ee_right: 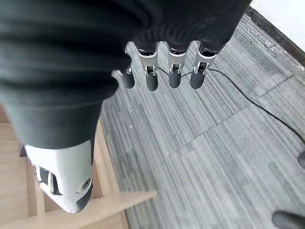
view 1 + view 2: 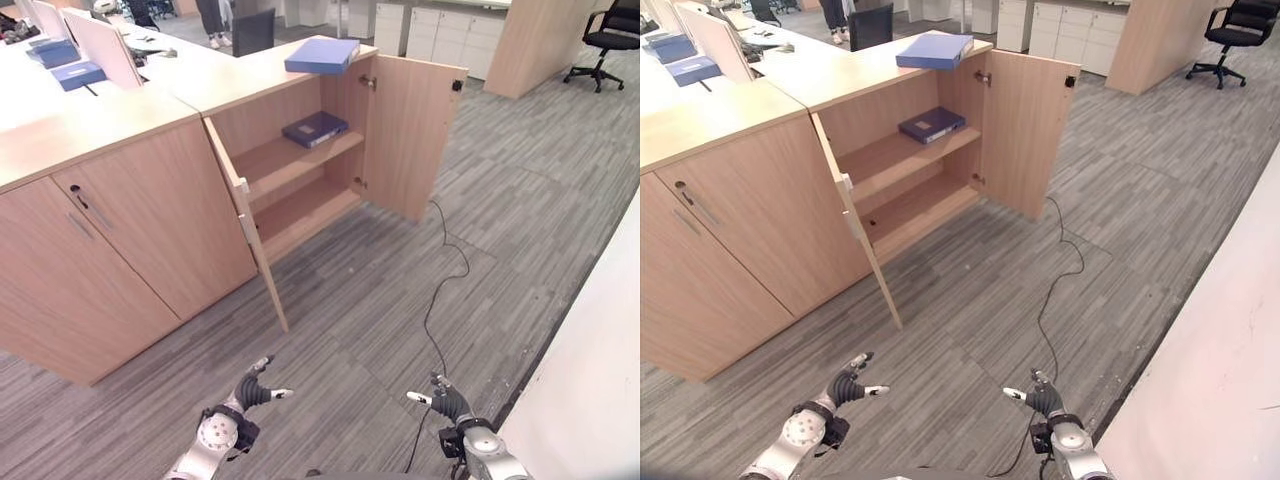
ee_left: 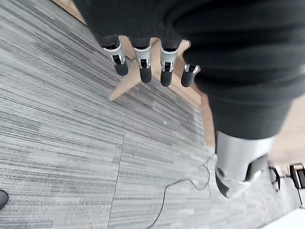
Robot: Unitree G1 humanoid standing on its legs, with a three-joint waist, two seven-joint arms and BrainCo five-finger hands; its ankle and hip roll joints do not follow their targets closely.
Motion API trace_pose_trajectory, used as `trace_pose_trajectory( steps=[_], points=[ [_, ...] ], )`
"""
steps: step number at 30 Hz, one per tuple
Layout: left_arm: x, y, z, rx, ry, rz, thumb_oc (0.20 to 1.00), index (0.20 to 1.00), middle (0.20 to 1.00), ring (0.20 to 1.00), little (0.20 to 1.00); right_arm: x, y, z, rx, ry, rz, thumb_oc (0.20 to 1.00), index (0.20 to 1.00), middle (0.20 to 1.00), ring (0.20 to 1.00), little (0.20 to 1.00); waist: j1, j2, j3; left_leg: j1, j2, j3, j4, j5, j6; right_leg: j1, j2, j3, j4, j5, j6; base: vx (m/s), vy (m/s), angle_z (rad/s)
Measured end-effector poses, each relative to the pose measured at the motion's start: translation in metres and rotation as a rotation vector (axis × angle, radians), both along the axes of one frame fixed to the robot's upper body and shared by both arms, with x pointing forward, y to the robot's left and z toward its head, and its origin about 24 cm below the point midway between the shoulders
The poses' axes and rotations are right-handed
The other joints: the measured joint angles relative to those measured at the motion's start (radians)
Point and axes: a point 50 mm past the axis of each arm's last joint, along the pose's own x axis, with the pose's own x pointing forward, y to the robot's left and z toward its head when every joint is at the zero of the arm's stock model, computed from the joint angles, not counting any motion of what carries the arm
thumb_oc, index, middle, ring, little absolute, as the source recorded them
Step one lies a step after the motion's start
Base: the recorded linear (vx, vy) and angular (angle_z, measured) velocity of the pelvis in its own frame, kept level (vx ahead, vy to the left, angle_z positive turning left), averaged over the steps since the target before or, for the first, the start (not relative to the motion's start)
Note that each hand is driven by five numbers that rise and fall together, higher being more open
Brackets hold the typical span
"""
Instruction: Put the empty folder in the office cabinet
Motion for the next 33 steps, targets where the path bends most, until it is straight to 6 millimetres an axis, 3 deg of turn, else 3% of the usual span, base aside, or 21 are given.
trace_pose_trajectory(
  steps=[13,15,17,18,19,20,21,22,23,26,27,29,30,31,32,33],
  points=[
    [0.005,-0.005,0.006,-0.046,-0.024,-0.029,1.0,1.0,1.0,1.0,1.0,0.002,0.001,0.001,0.007,-0.002,0.018,1.0,1.0,1.0,1.0,1.0,0.002,-0.002,0.018,-0.02,0.01,-0.001,0.014,0.006,-0.012,-0.016,0.011,0.0,0.003,-0.009,-0.007,0.0,-0.059,0.01],
    [0.01,-0.001,0.009,-0.044,-0.037,-0.013,1.0,1.0,1.0,1.0,1.0,0.008,-0.002,0.004,0.005,-0.02,0.008,1.0,1.0,1.0,1.0,1.0,0.019,-0.021,0.06,-0.108,0.008,-0.005,0.141,-0.003,-0.033,-0.047,0.006,0.001,-0.001,-0.014,-0.014,-0.08,-0.109,0.1],
    [0.02,0.004,0.012,-0.034,-0.048,0.0,1.0,1.0,1.0,1.0,1.0,0.017,-0.004,0.009,0.007,-0.046,0.001,1.0,1.0,1.0,1.0,1.0,0.021,-0.054,0.103,-0.214,-0.015,-0.021,0.309,0.014,-0.071,-0.058,-0.021,-0.005,0.009,-0.001,-0.045,0.05,-0.033,0.17],
    [0.022,0.01,0.01,-0.018,-0.032,0.017,1.0,1.0,1.0,1.0,1.0,0.029,-0.008,0.016,-0.005,-0.081,0.001,1.0,1.0,1.0,1.0,1.0,0.038,-0.075,0.139,-0.328,-0.007,-0.008,0.485,0.032,-0.108,-0.066,-0.043,-0.004,0.019,0.004,-0.064,0.13,-0.021,0.05],
    [0.02,0.012,0.007,-0.016,-0.018,0.024,1.0,1.0,1.0,1.0,1.0,0.03,-0.012,0.019,-0.01,-0.097,-0.015,1.0,1.0,1.0,1.0,1.0,0.035,-0.065,0.144,-0.349,0.053,-0.012,0.537,0.028,-0.109,-0.051,-0.025,-0.017,0.003,0.005,-0.072,0.28,0.01,0.04],
    [0.02,0.011,0.008,-0.018,-0.02,0.022,1.0,1.0,1.0,1.0,1.0,0.031,-0.014,0.022,-0.016,-0.107,-0.018,1.0,1.0,1.0,1.0,1.0,0.029,-0.059,0.144,-0.363,0.09,-0.024,0.527,0.031,-0.115,-0.037,-0.014,-0.012,0.012,-0.013,-0.086,0.47,0.052,0.26],
    [0.025,0.008,0.01,-0.026,-0.036,0.019,1.0,1.0,1.0,1.0,1.0,0.033,-0.02,0.024,-0.025,-0.115,-0.037,1.0,1.0,1.0,1.0,1.0,0.039,-0.06,0.144,-0.368,0.085,-0.026,0.41,0.042,-0.131,-0.049,-0.021,0.002,0.013,-0.018,-0.09,0.46,0.084,0.09],
    [0.028,0.006,0.013,-0.03,-0.052,0.018,1.0,1.0,1.0,1.0,1.0,0.037,-0.022,0.027,-0.036,-0.129,-0.042,1.0,1.0,1.0,1.0,1.0,0.06,-0.058,0.146,-0.341,0.08,-0.037,0.23,0.046,-0.132,-0.054,-0.025,0.025,0.008,-0.014,-0.084,0.49,0.082,-0.08],
    [0.025,0.008,0.009,-0.023,-0.032,0.025,1.0,1.0,1.0,1.0,1.0,0.048,-0.023,0.033,-0.043,-0.158,-0.046,1.0,1.0,1.0,1.0,1.0,0.074,-0.038,0.151,-0.34,0.09,-0.043,0.017,0.084,-0.149,-0.04,-0.014,0.035,0.003,-0.025,-0.07,0.4,0.058,-0.24],
    [0.022,0.011,0.005,-0.014,-0.011,0.036,1.0,1.0,1.0,1.0,1.0,0.058,-0.02,0.038,-0.045,-0.184,-0.038,1.0,1.0,1.0,1.0,1.0,0.119,-0.026,0.156,-0.376,0.099,-0.038,0.002,0.096,-0.158,-0.007,-0.003,0.077,0.0,-0.059,-0.062,0.44,0.127,-0.48],
    [0.019,0.014,0.004,-0.007,-0.002,0.042,1.0,1.0,1.0,1.0,1.0,0.061,-0.018,0.04,-0.044,-0.193,-0.03,1.0,1.0,1.0,1.0,1.0,0.153,-0.024,0.152,-0.375,0.104,-0.036,0.008,0.096,-0.158,0.017,-0.003,0.116,-0.002,-0.084,-0.05,0.37,0.144,-0.89],
    [0.013,0.017,0.002,-0.003,0.009,0.055,1.0,1.0,1.0,1.0,1.0,0.056,-0.017,0.038,-0.04,-0.185,-0.027,1.0,1.0,1.0,1.0,1.0,0.156,-0.021,0.134,-0.378,0.104,-0.031,0.056,0.095,-0.15,0.044,-0.014,0.139,0.0,-0.111,-0.034,0.27,0.133,-0.71],
    [0.005,0.022,-0.002,0.001,0.031,0.076,1.0,1.0,1.0,1.0,1.0,0.048,-0.016,0.032,-0.039,-0.158,-0.023,1.0,1.0,1.0,1.0,1.0,0.151,-0.029,0.099,-0.372,0.091,-0.016,0.096,0.146,-0.103,0.071,-0.037,0.16,0.003,-0.148,0.003,0.3,0.169,-0.66],
    [0.004,0.027,-0.002,0.007,0.029,0.098,1.0,1.0,1.0,1.0,1.0,0.039,-0.011,0.025,-0.029,-0.127,-0.018,1.0,1.0,1.0,1.0,1.0,0.154,-0.074,0.083,-0.361,0.058,0.02,0.099,0.172,-0.061,0.075,-0.079,0.174,0.02,-0.167,0.041,0.36,0.218,-0.56],
    [0.013,0.033,0.004,0.028,0.004,0.103,1.0,1.0,1.0,1.0,1.0,0.034,-0.001,0.02,-0.001,-0.111,-0.018,1.0,1.0,1.0,1.0,1.0,0.142,-0.136,0.07,-0.338,0.001,0.051,0.1,0.153,-0.004,0.059,-0.147,0.167,0.077,-0.167,0.059,0.31,0.192,-0.3],
    [0.021,0.032,0.009,0.028,-0.02,0.097,1.0,1.0,1.0,1.0,1.0,0.035,0.003,0.019,0.01,-0.113,-0.017,1.0,1.0,1.0,1.0,1.0,0.139,-0.14,0.068,-0.321,-0.012,0.059,0.098,0.13,0.012,0.049,-0.157,0.17,0.122,-0.151,0.086,0.26,0.187,-0.2]
  ],
)
